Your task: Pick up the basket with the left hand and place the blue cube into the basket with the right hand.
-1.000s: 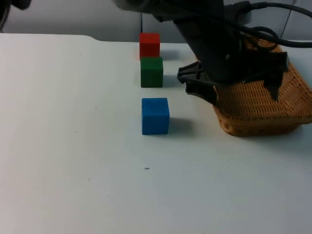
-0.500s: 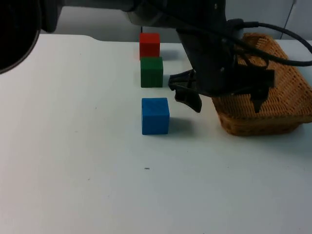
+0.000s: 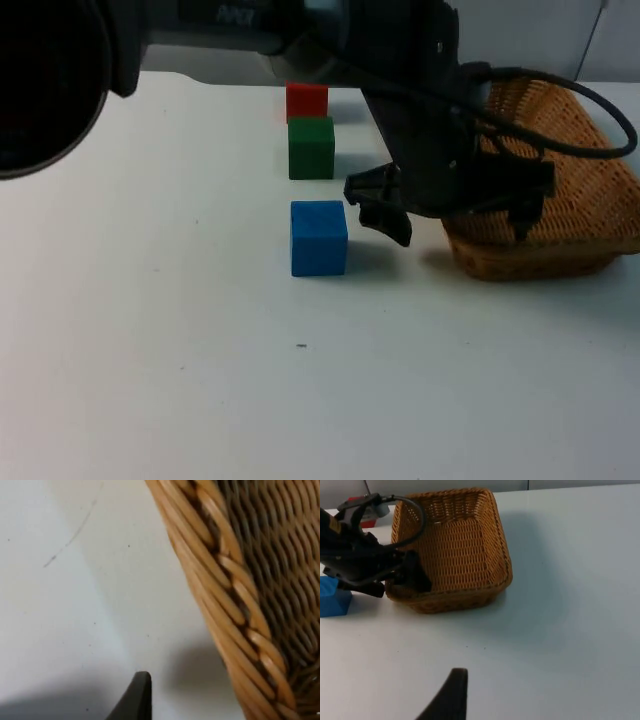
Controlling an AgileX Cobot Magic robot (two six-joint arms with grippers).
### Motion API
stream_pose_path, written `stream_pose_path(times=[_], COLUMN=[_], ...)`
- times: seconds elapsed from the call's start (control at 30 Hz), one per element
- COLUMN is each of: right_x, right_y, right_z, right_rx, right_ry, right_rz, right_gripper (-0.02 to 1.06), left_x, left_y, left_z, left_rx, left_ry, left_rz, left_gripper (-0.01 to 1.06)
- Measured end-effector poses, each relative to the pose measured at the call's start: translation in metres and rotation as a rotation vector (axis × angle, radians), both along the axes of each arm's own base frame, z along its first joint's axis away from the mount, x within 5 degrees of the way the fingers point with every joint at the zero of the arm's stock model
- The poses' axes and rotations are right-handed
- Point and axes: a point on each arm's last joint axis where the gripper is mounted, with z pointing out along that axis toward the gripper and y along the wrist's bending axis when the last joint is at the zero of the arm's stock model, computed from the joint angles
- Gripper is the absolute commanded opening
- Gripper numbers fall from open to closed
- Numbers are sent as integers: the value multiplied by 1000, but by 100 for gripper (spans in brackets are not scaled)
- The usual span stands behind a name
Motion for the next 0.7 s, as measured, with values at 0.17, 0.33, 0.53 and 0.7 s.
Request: stream_pose_path(times=[0.17, 0.33, 0.53, 0.7], right_x=[0, 0, 0, 0], right_y=[0, 0, 0, 0], right_z=[0, 0, 0, 0], right_rx=[0, 0, 0, 0], right_ry=[0, 0, 2, 2], right_rz=[0, 0, 0, 0], right_gripper=[104, 104, 104, 104], left_x=[0, 0, -1, -3], left_y=[0, -1, -3, -4], left_z=[-3, -3, 4, 20], left_rx=[5, -16, -37, -17], left_ry=[6, 17, 33, 63], left_rz=[0, 20, 41, 27], left_gripper=[43, 0, 0, 0])
